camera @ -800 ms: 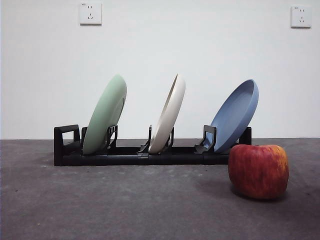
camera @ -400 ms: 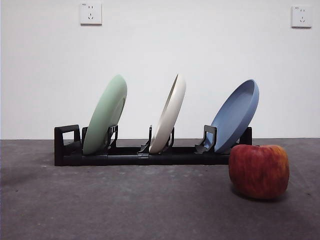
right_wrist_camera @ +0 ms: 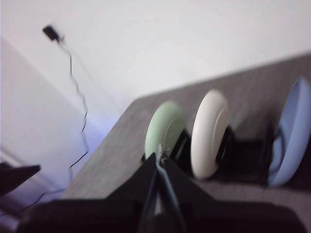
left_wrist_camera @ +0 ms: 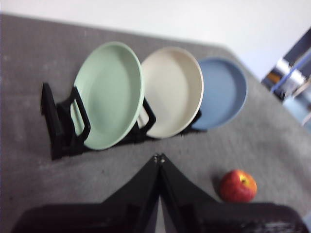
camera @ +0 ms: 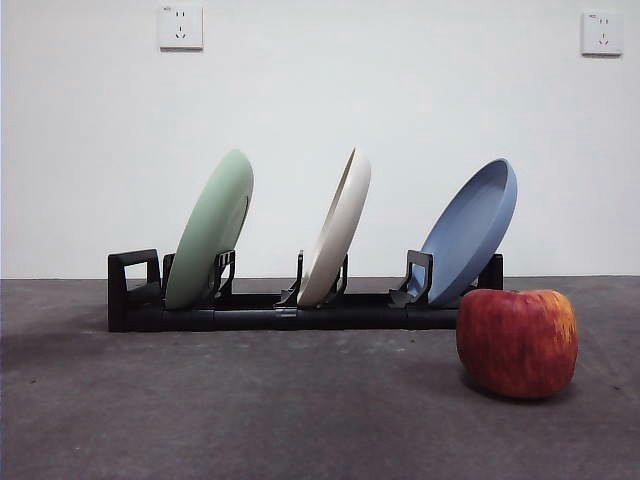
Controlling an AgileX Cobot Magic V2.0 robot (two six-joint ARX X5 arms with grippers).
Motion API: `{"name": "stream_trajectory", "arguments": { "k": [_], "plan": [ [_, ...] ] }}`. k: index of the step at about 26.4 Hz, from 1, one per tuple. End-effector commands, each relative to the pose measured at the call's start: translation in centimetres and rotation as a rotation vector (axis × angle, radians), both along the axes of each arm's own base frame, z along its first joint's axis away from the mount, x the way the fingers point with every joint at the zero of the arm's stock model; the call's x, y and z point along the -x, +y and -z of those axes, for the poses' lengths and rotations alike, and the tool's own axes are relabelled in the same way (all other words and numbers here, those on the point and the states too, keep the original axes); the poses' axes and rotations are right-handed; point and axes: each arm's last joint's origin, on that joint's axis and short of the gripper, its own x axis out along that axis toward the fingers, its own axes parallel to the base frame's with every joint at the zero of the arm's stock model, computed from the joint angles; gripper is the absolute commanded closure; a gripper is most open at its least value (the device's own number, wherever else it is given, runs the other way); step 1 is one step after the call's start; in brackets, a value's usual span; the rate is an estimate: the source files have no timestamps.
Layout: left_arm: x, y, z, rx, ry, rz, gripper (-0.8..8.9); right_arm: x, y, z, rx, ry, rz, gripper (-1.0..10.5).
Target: Take the green plate from the plate rack,put the plate on the table,take the apple from the table,put the apple in the plate
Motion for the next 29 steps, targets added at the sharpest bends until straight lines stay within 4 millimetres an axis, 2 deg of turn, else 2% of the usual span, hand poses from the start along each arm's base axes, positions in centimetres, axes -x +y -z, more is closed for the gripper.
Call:
{"name": "stream_trajectory", "arguments": {
  "k": [1,7,10,15,17,18,19,20,21,25,29],
  "plan": [
    [-1.5,-0.3,-2.4,-0.098,0.022,0.063,8.19,-1.4,0.2,-1.0,0.037,0.074,-0.041,9.5],
    [-5.1,-1.5,-5.0,-0.151,0.112,0.148,8.19,-4.6,2.1,-2.0,0.162,0.222,-0.13,9.5],
    [-6.6,-2.3,-5.2,-0.163,0.151,0.189,8.19,-5.7,3.5,-2.4,0.251,0.252,-0.16,9.5],
    [-8.4,-3.5,-4.5,-0.169,0.192,0.232,8.02,-6.8,5.0,-3.4,0.373,0.26,-0.154,9.2],
    [-8.7,-3.9,-4.2,-0.173,0.205,0.246,6.95,-7.1,5.5,-3.7,0.388,0.257,-0.151,8.0],
    [-9.0,-4.1,-4.0,-0.174,0.213,0.254,5.72,-7.2,5.7,-3.9,0.398,0.256,-0.147,6.8],
    [-9.2,-4.3,-3.8,-0.176,0.217,0.262,4.26,-7.3,5.9,-4.1,0.413,0.258,-0.133,5.2],
    [-9.5,-4.6,-3.7,-0.179,0.218,0.261,3.26,-7.4,6.0,-4.3,0.426,0.26,-0.12,3.4],
    [-9.8,-4.9,-3.6,-0.189,0.212,0.255,3.11,-7.6,6.2,-4.3,0.434,0.267,-0.121,2.4],
    [-11.0,-6.2,-3.3,-0.239,0.165,0.219,3.11,-8.0,6.8,-3.5,0.469,0.32,-0.146,2.2],
    [-13.6,-8.1,-2.7,-0.313,0.082,0.131,3.11,-8.1,7.0,-3.3,0.473,0.332,-0.152,2.2]
  ]
}}
